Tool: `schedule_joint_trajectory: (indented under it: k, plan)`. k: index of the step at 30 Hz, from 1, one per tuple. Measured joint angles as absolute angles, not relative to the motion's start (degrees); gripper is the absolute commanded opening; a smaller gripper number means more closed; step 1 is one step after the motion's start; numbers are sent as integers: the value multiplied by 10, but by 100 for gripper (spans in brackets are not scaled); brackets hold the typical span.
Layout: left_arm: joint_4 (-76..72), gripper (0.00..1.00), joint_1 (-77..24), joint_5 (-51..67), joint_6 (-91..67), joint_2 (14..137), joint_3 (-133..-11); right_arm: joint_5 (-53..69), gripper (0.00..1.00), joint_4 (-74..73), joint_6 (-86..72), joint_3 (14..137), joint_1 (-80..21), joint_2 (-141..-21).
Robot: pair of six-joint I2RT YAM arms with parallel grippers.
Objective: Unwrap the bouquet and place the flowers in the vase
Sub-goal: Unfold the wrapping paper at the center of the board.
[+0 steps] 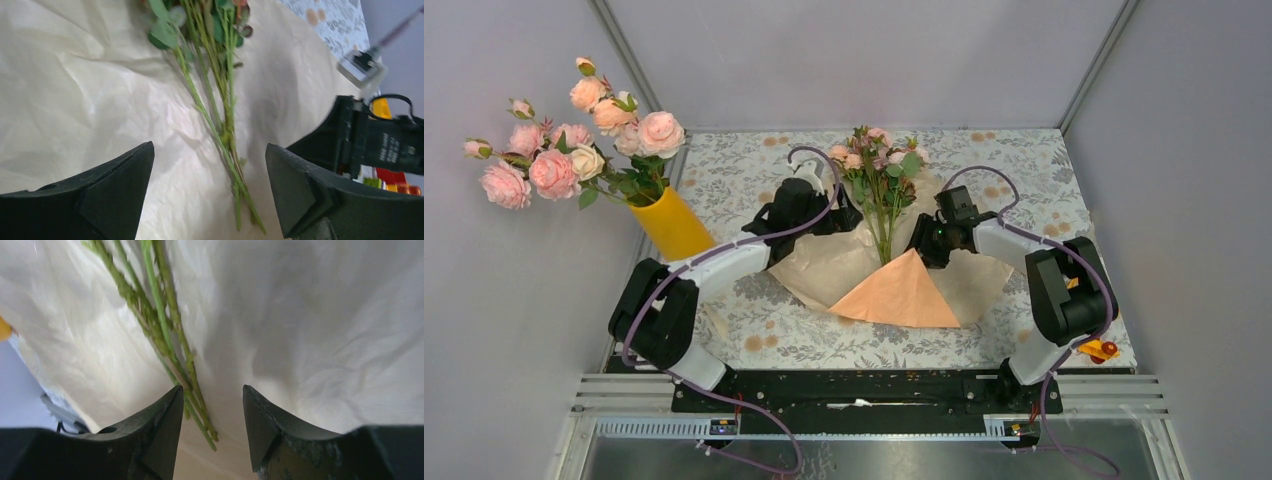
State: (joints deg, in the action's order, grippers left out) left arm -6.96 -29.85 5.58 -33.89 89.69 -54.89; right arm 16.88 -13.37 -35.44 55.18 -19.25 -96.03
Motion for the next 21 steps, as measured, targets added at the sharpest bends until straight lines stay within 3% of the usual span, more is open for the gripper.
schedule_joint_trajectory:
  k: [4,13,21]
  plan:
    - [-73,85,-331,59,-342,861,-505,219,52,-110,-351,520,-213,-946]
    - [-70,81,-386,93,-376,786,-399,281,53,-97,-328,445,-265,-783]
    - [-68,60,-493,113,-388,743,-350,280,53,-114,-328,351,-358,-734]
